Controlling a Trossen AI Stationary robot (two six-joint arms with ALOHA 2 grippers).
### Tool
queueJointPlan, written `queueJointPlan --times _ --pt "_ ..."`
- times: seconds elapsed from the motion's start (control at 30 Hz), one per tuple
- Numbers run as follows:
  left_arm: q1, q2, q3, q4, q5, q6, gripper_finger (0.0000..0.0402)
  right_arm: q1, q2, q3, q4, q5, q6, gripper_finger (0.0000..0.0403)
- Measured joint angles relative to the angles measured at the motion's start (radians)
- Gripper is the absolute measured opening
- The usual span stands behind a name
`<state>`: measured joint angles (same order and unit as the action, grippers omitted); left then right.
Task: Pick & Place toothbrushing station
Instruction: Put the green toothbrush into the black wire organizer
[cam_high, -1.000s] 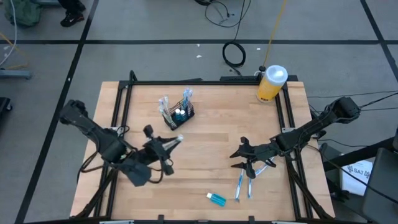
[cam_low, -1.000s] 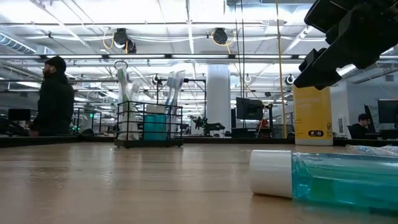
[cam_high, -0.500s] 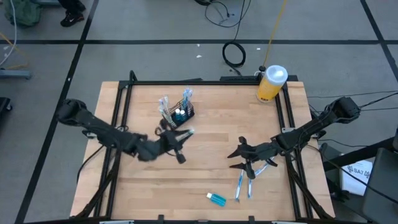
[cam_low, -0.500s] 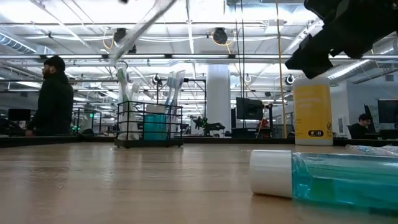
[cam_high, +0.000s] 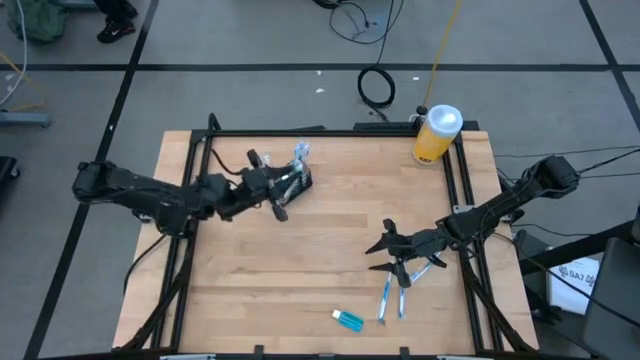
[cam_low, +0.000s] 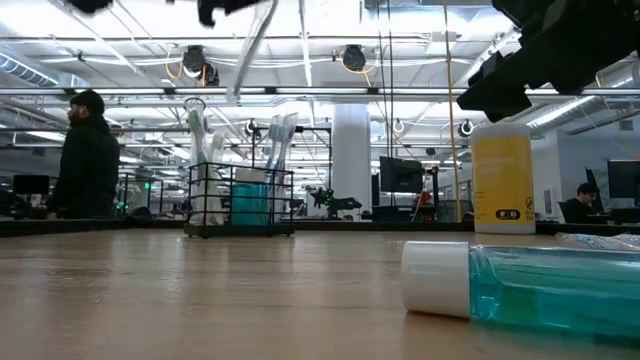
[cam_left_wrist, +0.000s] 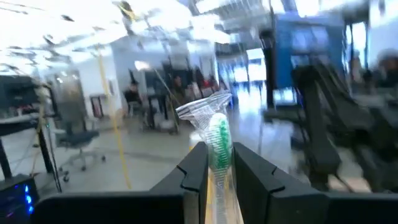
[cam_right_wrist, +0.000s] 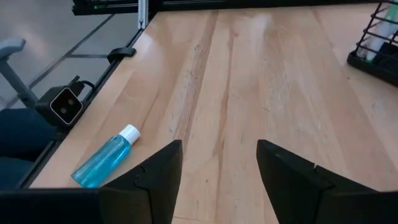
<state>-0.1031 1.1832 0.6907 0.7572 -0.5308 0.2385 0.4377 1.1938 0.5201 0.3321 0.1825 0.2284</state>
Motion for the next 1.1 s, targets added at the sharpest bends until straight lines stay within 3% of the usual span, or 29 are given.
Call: queueJointPlan --times 0.17,0.33,0.63,0.93,1.1 --pt "0.073 0.008 -0.245 0.451 0.110 -0.028 0.0058 0.000 0.000 0.000 0.001 0.000 -0.006 0.0199" --pt "0.083 0.007 -0.403 0.651 0.116 -0.005 0.0058 0.000 0.000 0.000 0.000 0.000 -0.018 0.0199" --pt "0.107 0.011 -0.476 0.670 0.035 0.020 0.0058 0.000 0.000 -0.001 0.033 0.000 -0.112 0.0199" --pt "0.147 0.012 -0.475 0.639 0.035 0.007 0.0058 -0.001 0.000 -0.001 0.052 0.000 -0.113 0.0199" --pt "0.162 0.077 -0.475 0.611 0.036 -0.036 0.0058 -0.001 0.000 -0.001 0.053 0.000 -0.113 0.0199"
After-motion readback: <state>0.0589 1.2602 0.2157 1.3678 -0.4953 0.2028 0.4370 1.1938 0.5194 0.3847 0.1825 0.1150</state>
